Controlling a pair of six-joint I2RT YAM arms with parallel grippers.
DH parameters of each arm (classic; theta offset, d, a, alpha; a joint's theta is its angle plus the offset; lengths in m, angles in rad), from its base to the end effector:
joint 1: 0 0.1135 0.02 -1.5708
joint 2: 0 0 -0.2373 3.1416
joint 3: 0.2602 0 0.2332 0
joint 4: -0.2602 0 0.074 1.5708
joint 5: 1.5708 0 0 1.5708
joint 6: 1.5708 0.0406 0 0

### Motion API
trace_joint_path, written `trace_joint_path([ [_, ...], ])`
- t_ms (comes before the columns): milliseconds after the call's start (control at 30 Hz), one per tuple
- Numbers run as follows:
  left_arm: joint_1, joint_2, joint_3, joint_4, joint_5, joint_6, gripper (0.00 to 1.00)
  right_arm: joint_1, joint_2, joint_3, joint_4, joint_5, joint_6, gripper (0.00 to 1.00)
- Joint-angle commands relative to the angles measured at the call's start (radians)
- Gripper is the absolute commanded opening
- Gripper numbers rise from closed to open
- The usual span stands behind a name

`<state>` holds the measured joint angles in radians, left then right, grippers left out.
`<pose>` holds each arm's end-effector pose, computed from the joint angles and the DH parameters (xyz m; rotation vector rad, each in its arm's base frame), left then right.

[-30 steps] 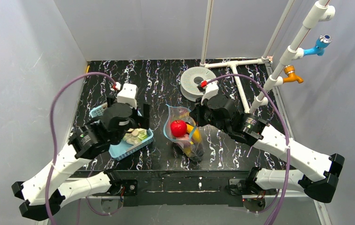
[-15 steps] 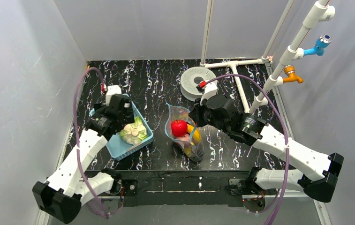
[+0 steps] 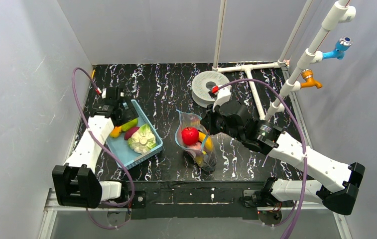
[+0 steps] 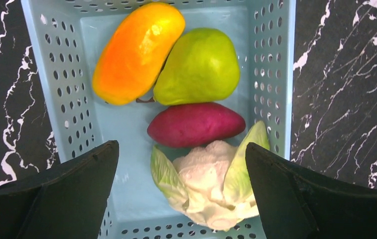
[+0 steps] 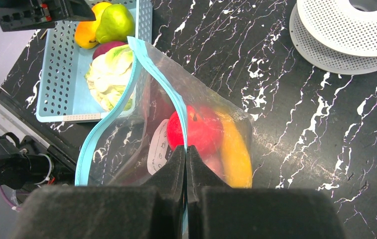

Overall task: Place the food in the zip-top bag and seal the zipper
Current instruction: Pick up the fake fruit from the bin.

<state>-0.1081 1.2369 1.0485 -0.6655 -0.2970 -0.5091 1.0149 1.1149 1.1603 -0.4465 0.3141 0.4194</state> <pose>0.2488 -0.0150 0.2694 -0.6030 2.2991 0.0682 0.1381 0.1986 0.3528 -0.3852 1.9681 0.6299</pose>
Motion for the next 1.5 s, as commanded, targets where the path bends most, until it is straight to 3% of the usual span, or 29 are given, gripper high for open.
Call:
trace_joint_path([
  [0, 0.034, 0.065, 0.067, 0.039, 0.033, 0.002, 0.98, 0.005, -0.009, 0.024, 0.032, 0.011, 0.006, 0.01],
  [367, 0.051, 0.267, 0.094, 0.077, 0.061, 0.162, 0.98, 0.005, 0.009, 0.039, 0.036, -0.005, 0.003, 0.01],
  [500, 0.051, 0.275, 0.048, 0.166, 0.109, 0.193, 0.98, 0.005, 0.007, 0.036, 0.04, -0.005, 0.002, 0.01],
  [600, 0.051, 0.327, 0.068, 0.165, 0.151, 0.195, 0.98, 0.005, -0.001, 0.031, 0.042, -0.003, 0.003, 0.01],
  [867, 0.062, 0.429, 0.106, 0.102, 0.097, 0.18, 0.97, 0.005, -0.046, 0.011, 0.042, 0.001, 0.007, 0.01],
  [1067, 0.062, 0.436, 0.135, 0.06, 0.117, 0.175, 0.78, 0.005, -0.065, -0.003, 0.041, -0.001, 0.012, 0.01],
  [1233, 0.062, 0.406, 0.129, 0.064, 0.124, 0.185, 0.54, 0.005, -0.058, -0.001, 0.046, -0.002, 0.012, 0.01],
  [1367, 0.061, 0.35, 0.121, 0.063, 0.132, 0.195, 0.45, 0.006, -0.04, 0.003, 0.045, -0.006, 0.014, 0.01],
  [1467, 0.062, 0.26, 0.108, 0.061, 0.216, 0.22, 0.39, 0.005, -0.027, 0.012, 0.045, -0.009, 0.014, 0.01],
])
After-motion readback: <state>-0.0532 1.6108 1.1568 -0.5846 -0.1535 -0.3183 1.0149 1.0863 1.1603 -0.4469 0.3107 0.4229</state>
